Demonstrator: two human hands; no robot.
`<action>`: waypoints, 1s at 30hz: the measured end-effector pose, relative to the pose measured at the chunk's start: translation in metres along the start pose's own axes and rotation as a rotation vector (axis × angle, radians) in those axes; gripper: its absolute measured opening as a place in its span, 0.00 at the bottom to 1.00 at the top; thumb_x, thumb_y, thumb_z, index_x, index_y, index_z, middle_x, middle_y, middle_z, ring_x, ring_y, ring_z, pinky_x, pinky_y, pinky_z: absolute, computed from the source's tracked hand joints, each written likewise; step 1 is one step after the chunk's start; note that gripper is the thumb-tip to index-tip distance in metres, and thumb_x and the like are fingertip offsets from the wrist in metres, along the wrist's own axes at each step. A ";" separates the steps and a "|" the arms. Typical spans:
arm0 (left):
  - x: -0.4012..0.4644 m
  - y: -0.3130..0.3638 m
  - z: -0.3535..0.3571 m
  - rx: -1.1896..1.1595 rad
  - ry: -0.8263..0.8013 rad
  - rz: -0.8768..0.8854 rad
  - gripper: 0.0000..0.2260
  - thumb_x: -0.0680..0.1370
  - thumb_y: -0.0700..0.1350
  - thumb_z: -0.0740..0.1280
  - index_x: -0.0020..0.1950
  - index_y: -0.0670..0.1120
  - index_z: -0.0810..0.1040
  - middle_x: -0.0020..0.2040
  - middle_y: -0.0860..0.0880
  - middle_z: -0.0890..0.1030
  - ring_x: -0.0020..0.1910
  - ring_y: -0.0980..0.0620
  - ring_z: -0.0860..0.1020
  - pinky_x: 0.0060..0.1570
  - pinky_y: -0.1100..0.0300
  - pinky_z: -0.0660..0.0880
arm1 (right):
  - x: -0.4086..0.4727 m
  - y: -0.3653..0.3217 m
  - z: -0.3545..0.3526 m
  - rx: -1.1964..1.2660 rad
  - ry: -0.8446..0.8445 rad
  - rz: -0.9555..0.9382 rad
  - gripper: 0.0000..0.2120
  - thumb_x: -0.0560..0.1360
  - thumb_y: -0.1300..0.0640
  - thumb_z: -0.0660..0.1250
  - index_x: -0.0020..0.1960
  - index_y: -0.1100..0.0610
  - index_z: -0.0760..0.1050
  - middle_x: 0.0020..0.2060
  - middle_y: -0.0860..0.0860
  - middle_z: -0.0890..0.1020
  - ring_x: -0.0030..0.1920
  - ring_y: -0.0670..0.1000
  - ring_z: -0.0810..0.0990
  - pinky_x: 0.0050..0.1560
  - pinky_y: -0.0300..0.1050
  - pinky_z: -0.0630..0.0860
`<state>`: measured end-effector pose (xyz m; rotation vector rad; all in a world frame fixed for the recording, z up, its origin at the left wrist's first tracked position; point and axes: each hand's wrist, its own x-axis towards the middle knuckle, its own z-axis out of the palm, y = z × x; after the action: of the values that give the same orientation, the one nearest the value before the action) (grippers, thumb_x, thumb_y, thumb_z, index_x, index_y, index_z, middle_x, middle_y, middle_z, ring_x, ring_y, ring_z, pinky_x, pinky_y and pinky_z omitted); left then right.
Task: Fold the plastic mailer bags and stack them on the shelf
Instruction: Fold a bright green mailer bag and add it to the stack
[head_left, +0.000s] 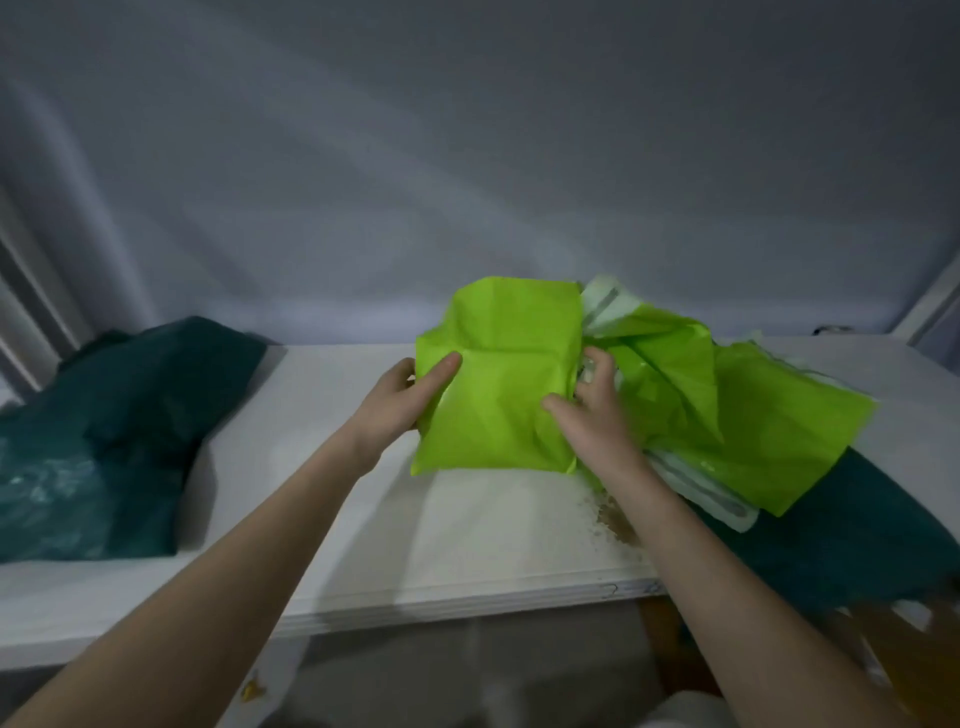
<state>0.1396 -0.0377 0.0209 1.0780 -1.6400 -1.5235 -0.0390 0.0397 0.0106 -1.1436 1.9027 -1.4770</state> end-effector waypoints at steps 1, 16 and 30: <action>0.000 -0.003 -0.001 -0.004 -0.019 0.003 0.19 0.75 0.56 0.67 0.60 0.47 0.74 0.54 0.50 0.81 0.50 0.53 0.81 0.52 0.55 0.78 | -0.001 -0.001 -0.001 -0.032 0.027 0.011 0.23 0.69 0.60 0.66 0.62 0.54 0.62 0.41 0.50 0.78 0.44 0.54 0.78 0.48 0.47 0.72; 0.003 -0.021 0.003 -0.078 -0.102 0.074 0.16 0.76 0.42 0.67 0.63 0.53 0.73 0.53 0.55 0.82 0.46 0.59 0.82 0.38 0.65 0.78 | 0.013 0.008 -0.016 -0.182 -0.066 0.078 0.25 0.75 0.44 0.65 0.65 0.54 0.61 0.44 0.48 0.72 0.51 0.52 0.73 0.48 0.45 0.68; -0.014 -0.080 -0.067 0.367 0.145 -0.116 0.29 0.79 0.51 0.61 0.77 0.49 0.52 0.71 0.45 0.65 0.62 0.48 0.72 0.61 0.56 0.70 | -0.026 0.038 0.080 -0.407 -0.136 0.135 0.25 0.73 0.51 0.69 0.63 0.64 0.68 0.59 0.61 0.76 0.61 0.60 0.74 0.56 0.47 0.69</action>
<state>0.2167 -0.0550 -0.0495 1.4647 -1.8227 -1.2058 0.0248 0.0197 -0.0528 -1.2224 2.1938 -0.9389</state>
